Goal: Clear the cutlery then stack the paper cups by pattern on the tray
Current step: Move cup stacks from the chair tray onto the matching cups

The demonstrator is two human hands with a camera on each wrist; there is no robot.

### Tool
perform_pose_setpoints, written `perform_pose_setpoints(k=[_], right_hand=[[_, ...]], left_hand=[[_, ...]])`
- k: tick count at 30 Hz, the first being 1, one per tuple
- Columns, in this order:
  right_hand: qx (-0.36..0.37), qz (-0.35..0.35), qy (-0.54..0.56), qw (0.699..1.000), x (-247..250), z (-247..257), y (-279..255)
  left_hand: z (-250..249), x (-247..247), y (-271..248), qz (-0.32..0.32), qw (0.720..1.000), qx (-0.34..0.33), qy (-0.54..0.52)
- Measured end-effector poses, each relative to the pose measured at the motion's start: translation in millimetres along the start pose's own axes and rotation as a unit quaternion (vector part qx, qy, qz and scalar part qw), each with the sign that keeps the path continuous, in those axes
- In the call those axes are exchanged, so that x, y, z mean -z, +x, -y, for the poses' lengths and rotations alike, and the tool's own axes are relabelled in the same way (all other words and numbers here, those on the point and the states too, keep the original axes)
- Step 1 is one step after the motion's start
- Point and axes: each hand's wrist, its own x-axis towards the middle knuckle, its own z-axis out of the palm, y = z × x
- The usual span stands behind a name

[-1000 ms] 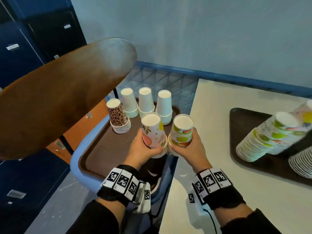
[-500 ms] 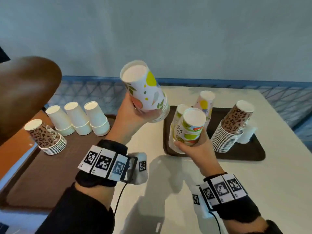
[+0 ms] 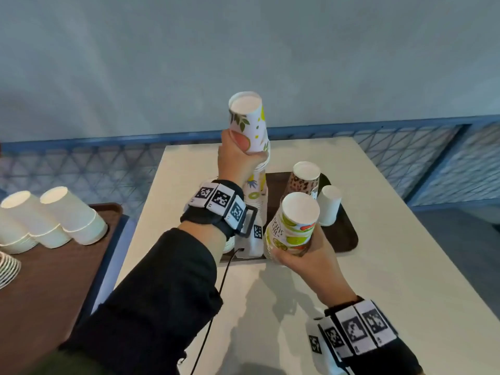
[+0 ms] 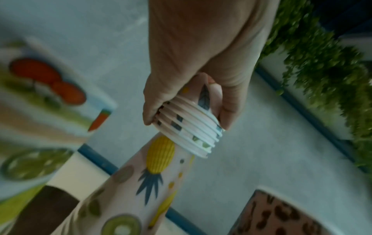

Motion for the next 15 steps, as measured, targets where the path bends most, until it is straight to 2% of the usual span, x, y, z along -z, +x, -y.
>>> perform_pose_setpoints(k=[4, 10, 12, 15], right_hand=[[0.001, -0.004, -0.013, 1.000, 3.7, -2.5, -1.7], [0.009, -0.009, -0.027, 1.000, 14.0, -3.7, 4.5], [0.008, -0.014, -0.019, 1.000, 13.0, -2.7, 7.7], [0.014, -0.016, -0.001, 1.000, 8.4, 5.0, 14.7]], left_hand=[[22.2, -10.2, -0.8, 0.007, 0.999, 0.044, 0.017], [36.8, -13.8, -16.7, 0.063, 0.988, 0.102, 0.096], [32.1, -4.5, -34.0, 0.076, 0.987, 0.092, 0.112], [14.3, 33.5, -85.8, 0.119, 0.992, 0.030, 0.034]])
